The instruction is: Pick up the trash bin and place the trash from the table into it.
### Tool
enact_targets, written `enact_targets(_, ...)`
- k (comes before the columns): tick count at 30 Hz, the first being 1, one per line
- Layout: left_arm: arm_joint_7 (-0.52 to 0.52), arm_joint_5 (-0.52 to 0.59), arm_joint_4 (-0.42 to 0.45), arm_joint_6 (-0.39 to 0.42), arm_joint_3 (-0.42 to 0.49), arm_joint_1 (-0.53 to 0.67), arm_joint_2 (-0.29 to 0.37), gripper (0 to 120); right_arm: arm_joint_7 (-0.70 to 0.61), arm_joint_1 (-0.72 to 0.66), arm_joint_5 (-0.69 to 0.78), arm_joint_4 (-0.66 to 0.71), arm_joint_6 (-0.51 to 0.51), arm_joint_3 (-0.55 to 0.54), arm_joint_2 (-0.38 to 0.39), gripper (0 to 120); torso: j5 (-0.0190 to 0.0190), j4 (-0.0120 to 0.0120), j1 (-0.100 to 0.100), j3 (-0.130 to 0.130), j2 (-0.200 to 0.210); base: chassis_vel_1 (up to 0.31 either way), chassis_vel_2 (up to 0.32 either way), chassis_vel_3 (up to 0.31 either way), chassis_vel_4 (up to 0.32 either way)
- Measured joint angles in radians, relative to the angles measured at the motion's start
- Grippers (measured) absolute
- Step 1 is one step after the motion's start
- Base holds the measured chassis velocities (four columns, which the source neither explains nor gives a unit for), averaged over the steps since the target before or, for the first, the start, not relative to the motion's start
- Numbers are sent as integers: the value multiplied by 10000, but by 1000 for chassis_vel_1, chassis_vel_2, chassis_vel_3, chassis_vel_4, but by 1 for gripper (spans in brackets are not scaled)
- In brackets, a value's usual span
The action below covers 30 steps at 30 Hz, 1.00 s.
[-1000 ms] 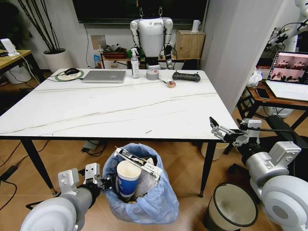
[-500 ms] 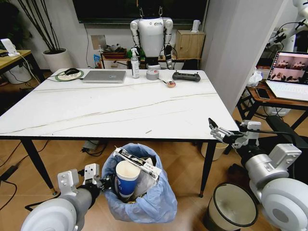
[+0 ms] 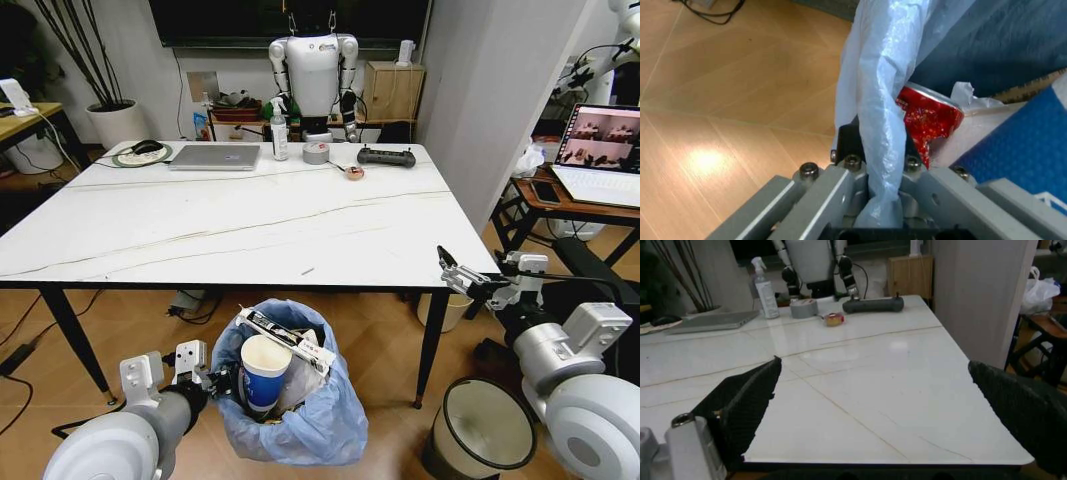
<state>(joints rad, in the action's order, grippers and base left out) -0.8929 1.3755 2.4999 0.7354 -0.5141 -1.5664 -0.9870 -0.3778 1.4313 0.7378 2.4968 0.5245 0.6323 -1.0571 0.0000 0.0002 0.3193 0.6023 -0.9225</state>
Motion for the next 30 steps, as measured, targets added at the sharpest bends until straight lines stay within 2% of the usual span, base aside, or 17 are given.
enact_targets(30, 25, 198, 0, 0, 24, 0, 177, 0, 726, 651, -1623, -201, -477, -147, -1332, 100, -1, 0, -570, -800, 1378, 0, 0, 0, 0)
